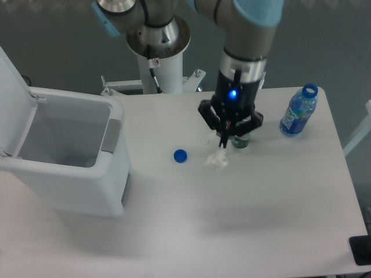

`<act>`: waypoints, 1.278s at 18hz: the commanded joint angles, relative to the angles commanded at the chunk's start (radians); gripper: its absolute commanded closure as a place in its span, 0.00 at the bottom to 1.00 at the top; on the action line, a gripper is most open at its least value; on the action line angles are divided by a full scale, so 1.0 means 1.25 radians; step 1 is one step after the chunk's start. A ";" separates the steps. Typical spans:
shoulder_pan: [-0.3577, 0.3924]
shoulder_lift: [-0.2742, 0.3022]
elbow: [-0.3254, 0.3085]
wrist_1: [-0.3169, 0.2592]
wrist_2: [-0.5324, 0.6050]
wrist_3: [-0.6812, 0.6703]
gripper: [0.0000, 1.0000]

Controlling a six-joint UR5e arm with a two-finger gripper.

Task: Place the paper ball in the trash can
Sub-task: 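Lift the paper ball and carry it over the open trash can, then open the gripper to drop the paper ball into the trash can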

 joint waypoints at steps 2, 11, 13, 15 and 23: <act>-0.021 0.044 -0.018 0.000 -0.014 -0.063 1.00; -0.153 0.102 -0.038 0.004 -0.055 -0.160 1.00; -0.185 0.098 -0.038 0.004 -0.059 -0.160 1.00; -0.212 0.096 -0.043 0.005 -0.059 -0.160 1.00; -0.271 0.093 -0.060 0.006 -0.058 -0.156 0.91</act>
